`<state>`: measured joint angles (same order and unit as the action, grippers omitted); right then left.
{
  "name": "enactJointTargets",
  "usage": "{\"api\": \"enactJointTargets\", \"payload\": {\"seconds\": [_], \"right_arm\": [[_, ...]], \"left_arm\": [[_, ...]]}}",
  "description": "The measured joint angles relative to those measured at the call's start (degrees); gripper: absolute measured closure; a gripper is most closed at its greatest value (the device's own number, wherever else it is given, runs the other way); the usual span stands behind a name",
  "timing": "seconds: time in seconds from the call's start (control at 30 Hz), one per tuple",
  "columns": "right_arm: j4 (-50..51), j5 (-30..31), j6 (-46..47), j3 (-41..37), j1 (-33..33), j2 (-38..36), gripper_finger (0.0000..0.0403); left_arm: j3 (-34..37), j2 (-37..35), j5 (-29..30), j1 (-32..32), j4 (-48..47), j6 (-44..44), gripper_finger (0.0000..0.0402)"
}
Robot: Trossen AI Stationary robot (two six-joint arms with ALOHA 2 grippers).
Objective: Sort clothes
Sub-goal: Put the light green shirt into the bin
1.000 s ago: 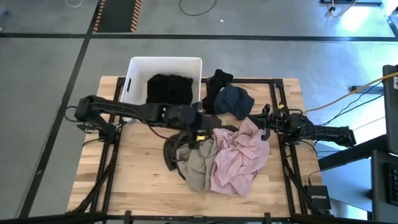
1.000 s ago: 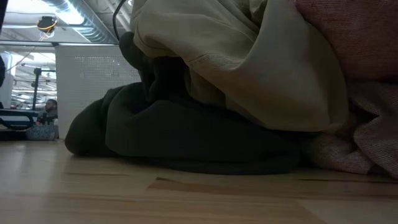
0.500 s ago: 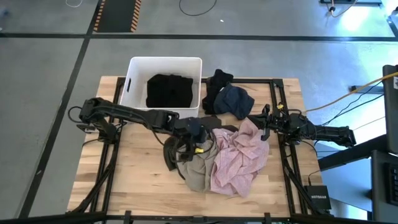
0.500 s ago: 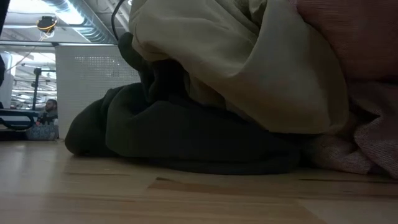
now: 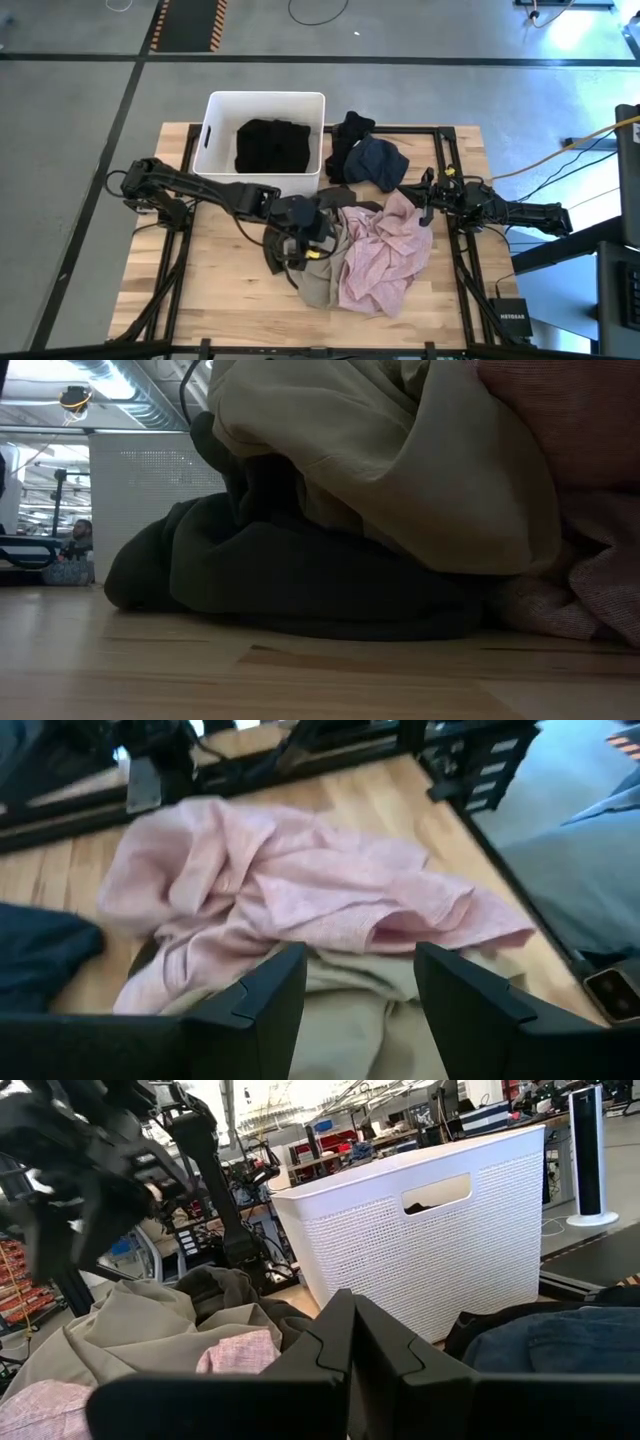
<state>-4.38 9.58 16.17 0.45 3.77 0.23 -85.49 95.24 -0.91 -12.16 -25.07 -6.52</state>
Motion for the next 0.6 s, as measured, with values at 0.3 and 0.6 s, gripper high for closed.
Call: {"api": "enactJointTargets", "payload": {"seconds": [0.3, 0.6], "right_arm": [[-0.05, 0.07, 0.0, 0.0, 0.0, 0.0, 0.0388], [0.0, -0.04, 0.02, 0.0, 0.0, 0.0, 0.0388]], "left_arm": [[0.0, 0.94, 0.19, 0.15, -0.74, 2.04, 0.0219], [0.02, 1.1, 1.12, 0.17, -4.52, 4.33, 0.0219]]}}
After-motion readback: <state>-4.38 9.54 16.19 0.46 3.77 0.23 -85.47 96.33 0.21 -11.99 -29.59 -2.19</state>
